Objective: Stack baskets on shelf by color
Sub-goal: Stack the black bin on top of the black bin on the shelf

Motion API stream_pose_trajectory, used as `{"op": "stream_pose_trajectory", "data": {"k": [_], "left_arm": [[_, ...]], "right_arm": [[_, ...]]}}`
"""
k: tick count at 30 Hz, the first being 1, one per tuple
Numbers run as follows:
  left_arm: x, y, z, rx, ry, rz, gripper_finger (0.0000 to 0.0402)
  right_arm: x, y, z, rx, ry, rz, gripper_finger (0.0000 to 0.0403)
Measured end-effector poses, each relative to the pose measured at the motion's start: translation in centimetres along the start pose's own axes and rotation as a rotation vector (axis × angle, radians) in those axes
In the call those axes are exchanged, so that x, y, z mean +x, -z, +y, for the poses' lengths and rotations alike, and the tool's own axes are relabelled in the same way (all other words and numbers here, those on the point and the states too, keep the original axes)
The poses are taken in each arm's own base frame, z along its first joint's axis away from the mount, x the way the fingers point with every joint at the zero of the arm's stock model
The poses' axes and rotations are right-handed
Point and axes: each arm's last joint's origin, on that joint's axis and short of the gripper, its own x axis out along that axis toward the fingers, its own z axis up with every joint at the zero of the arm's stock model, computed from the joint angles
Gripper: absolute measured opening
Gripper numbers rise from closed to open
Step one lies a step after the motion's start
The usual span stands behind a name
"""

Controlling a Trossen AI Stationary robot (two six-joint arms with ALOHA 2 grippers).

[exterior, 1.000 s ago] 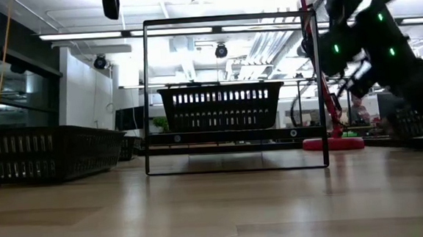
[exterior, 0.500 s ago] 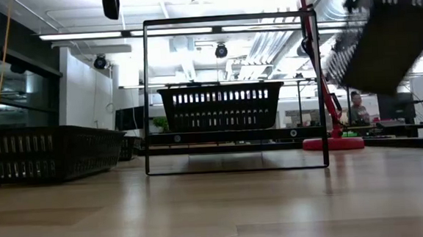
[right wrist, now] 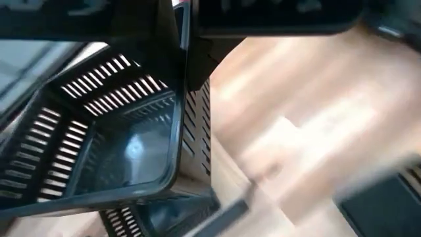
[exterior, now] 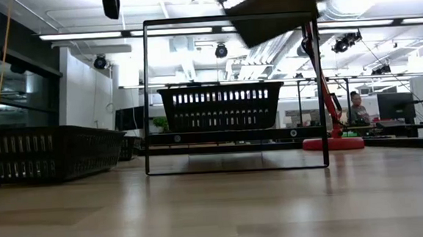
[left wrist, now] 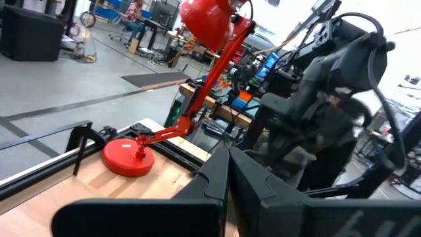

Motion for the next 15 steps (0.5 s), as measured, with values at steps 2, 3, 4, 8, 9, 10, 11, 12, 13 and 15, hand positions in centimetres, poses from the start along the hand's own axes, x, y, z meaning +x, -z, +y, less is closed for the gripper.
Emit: {"op": "stream_pose_trajectory", "data": {"k": [2,3,4,8,9,10,11,12,13,15], "left_arm": [[0.0,-0.2,-0.1,-0.003,0.030,-0.010,0.0000],[0.0,-0.3,-0.3,-0.006,0.050,-0.021,0.0000],[0.0,-0.5,-0.4,-0.009,0.070,-0.037,0.0000],[-0.1,-1.4,-0.9,-0.021,0.145,-0.119,0.0000],[-0.2,-1.6,-1.0,-0.023,0.157,-0.140,0.0000],[-0.3,-1.8,-1.1,-0.026,0.166,-0.160,0.0000],[-0.4,-2.0,-1.1,-0.028,0.173,-0.176,0.0000],[-0.4,-2.2,-1.2,-0.030,0.180,-0.192,0.0000],[-0.5,-2.3,-1.3,-0.032,0.185,-0.203,0.0000],[-0.6,-2.4,-1.3,-0.033,0.189,-0.213,0.0000]], "right_arm": [[1.4,-0.4,-1.1,-0.110,-0.008,0.047,0.0001],[2.2,-0.5,-1.6,-0.161,-0.018,0.068,0.0000],[3.0,-0.7,-2.1,-0.210,-0.028,0.089,0.0000],[5.8,-1.3,-3.9,-0.317,-0.028,0.136,0.0000],[6.4,-1.4,-4.3,-0.319,-0.012,0.125,0.0000],[6.7,-1.6,-4.7,-0.327,0.000,0.113,0.0000],[7.0,-1.8,-4.9,-0.343,0.009,0.104,0.0000],[7.2,-2.0,-5.2,-0.359,0.025,0.094,0.0000],[7.4,-2.2,-5.4,-0.365,0.046,0.082,0.0000],[8.0,-2.7,-5.7,-0.366,0.056,0.055,0.0000]]}}
